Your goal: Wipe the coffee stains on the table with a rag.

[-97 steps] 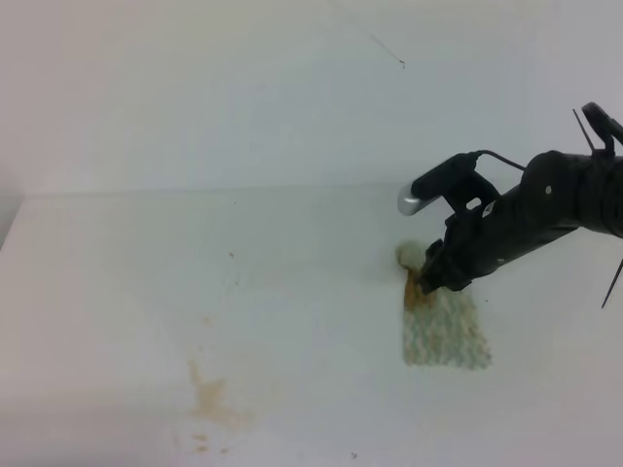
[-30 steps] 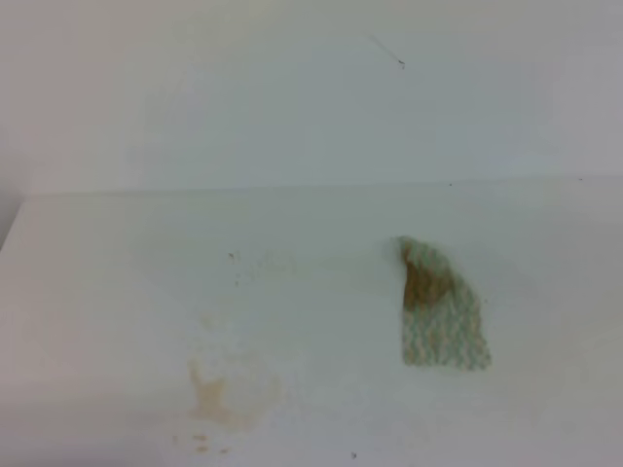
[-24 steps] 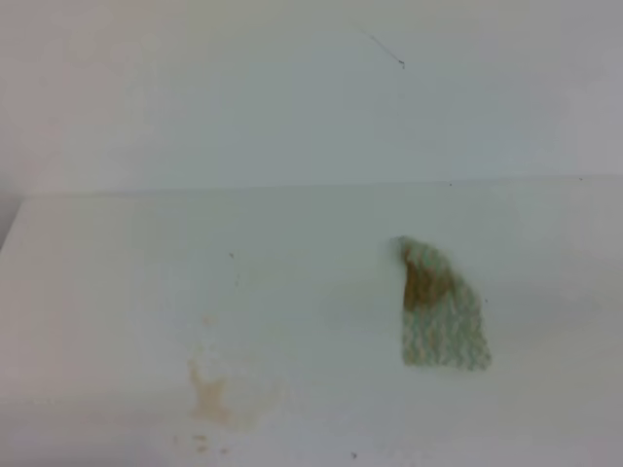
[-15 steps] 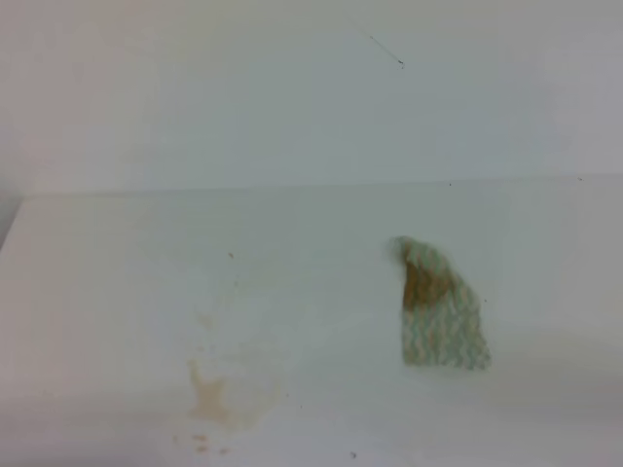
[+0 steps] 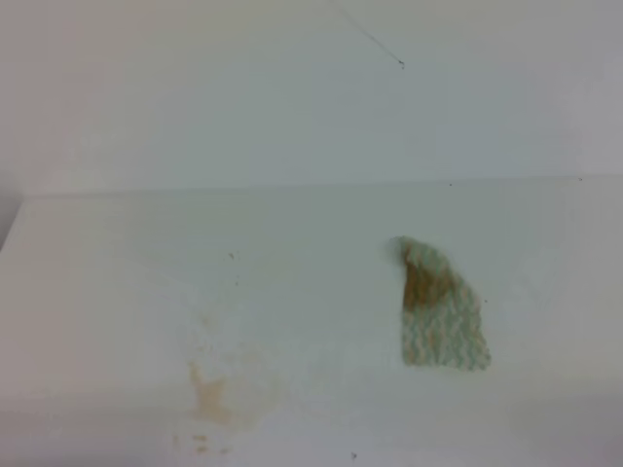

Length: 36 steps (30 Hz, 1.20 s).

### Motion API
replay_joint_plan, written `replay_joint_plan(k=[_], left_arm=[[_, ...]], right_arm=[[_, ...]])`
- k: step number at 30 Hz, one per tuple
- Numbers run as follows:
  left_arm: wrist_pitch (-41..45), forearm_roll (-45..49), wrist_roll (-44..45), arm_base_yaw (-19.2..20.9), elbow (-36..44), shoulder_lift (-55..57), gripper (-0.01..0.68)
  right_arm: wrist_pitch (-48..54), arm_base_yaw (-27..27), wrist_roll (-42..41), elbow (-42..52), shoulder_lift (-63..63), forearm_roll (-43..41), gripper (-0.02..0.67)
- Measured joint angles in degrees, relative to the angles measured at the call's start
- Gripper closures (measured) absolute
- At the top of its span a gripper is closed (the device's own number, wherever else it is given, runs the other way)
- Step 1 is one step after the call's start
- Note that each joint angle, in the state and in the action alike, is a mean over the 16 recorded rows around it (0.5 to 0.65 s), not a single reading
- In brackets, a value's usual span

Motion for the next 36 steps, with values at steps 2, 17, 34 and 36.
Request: replay_joint_plan(k=[2, 17, 34, 36], left_arm=[[0.0, 0.0, 0.0, 0.0, 0.0, 0.0, 0.675], [0.0, 0.0, 0.0, 0.0, 0.0, 0.0, 0.675], [-0.5, 0.0, 0.0, 0.0, 1.2, -0.8, 0.674], [-0.5, 0.0, 0.0, 0.0, 1.2, -0.9, 0.674]], right_arm=[[-0.2, 0.0, 2.4, 0.2, 0.0, -2.0, 0.647], [-0.4, 0.2, 5.5, -0.2, 0.1, -4.3, 0.646], [-0.5, 0.2, 5.5, 0.1, 0.3, -4.5, 0.647], [-0.5, 0.2, 5.5, 0.2, 0.3, -4.5, 0.647]])
